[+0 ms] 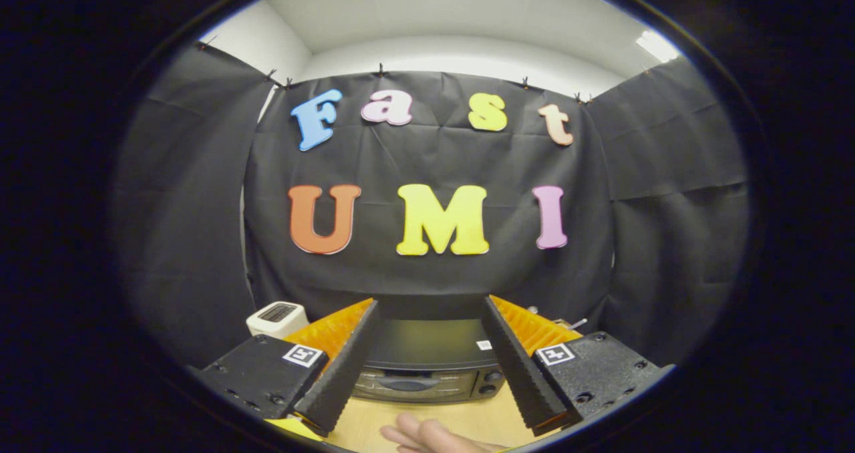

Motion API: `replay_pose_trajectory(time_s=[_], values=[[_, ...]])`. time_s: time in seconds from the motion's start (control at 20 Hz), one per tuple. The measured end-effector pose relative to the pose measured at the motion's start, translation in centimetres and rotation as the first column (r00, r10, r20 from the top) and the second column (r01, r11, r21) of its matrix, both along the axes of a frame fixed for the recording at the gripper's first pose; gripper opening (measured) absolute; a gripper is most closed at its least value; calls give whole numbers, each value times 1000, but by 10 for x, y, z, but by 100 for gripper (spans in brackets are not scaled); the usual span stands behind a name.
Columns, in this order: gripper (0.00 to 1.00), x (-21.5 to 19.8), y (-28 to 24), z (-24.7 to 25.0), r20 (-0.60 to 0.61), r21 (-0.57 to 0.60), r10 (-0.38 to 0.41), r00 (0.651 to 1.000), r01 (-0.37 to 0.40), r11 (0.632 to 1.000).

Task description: Open the toaster oven, put the food inside, and close the toaster oven door.

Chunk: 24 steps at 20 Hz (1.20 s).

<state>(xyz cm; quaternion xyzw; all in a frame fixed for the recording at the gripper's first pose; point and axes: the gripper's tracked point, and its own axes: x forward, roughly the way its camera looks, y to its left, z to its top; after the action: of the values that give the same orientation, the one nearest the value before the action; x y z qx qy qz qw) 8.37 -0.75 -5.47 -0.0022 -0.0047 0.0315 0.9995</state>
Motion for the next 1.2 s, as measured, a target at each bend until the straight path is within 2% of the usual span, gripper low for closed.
replay_pose_trajectory(time_s=[0.2,0.45,0.65,0.85,1.0,1.15,1.2], values=[[100,31,-12,-44,-63,-60,-47,997,43,997],[100,63,1,-104,-178,-31,-14,984,8,999],[100,85,11,-148,-256,-63,-13,967,-3,998],[100,99,26,-194,-352,-36,3,936,-17,999],[100,108,31,-210,-391,-19,-5,920,-3,1000],[100,118,27,-212,-381,-46,-51,923,36,998],[100,119,25,-217,-401,-67,-64,914,41,997]])
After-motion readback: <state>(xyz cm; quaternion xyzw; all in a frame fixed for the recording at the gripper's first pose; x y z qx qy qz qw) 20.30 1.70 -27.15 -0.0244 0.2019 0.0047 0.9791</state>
